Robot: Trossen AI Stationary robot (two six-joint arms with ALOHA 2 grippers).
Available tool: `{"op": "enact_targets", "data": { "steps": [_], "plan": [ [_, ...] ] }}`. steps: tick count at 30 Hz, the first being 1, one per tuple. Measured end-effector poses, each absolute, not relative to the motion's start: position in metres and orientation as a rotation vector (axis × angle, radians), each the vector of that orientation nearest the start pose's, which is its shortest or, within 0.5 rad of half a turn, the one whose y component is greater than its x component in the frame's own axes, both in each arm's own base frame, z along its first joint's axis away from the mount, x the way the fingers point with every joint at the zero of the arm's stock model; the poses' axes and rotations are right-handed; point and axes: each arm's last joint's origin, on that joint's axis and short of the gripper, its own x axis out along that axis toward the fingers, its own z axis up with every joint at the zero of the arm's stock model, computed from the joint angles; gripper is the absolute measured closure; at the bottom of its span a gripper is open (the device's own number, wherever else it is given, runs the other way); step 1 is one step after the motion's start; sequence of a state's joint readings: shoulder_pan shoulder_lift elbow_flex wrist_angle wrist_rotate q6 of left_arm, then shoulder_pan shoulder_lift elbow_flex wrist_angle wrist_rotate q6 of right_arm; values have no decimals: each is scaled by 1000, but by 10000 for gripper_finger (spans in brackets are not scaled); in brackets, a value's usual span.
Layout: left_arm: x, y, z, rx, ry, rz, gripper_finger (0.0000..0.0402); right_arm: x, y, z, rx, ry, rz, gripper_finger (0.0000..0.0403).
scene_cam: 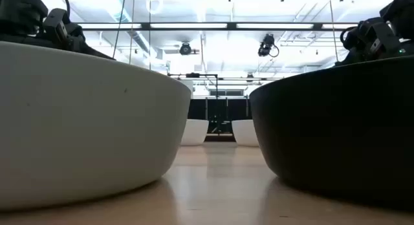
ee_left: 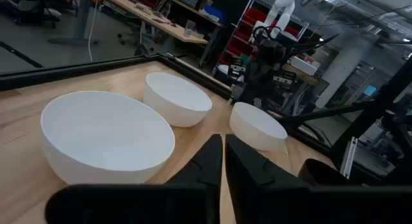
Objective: Nest bowls inside each other
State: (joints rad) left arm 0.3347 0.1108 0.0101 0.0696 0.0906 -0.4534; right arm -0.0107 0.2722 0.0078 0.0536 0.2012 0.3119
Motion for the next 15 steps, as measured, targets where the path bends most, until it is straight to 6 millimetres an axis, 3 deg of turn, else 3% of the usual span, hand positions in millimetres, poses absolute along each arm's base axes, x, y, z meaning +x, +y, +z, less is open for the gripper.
{"op": "enact_targets", "data": {
  "steps": [15],
  "plan": [
    [99,32,165,-458,-25,247,376,112,-7,148,290,175,-242,392]
  ]
}}
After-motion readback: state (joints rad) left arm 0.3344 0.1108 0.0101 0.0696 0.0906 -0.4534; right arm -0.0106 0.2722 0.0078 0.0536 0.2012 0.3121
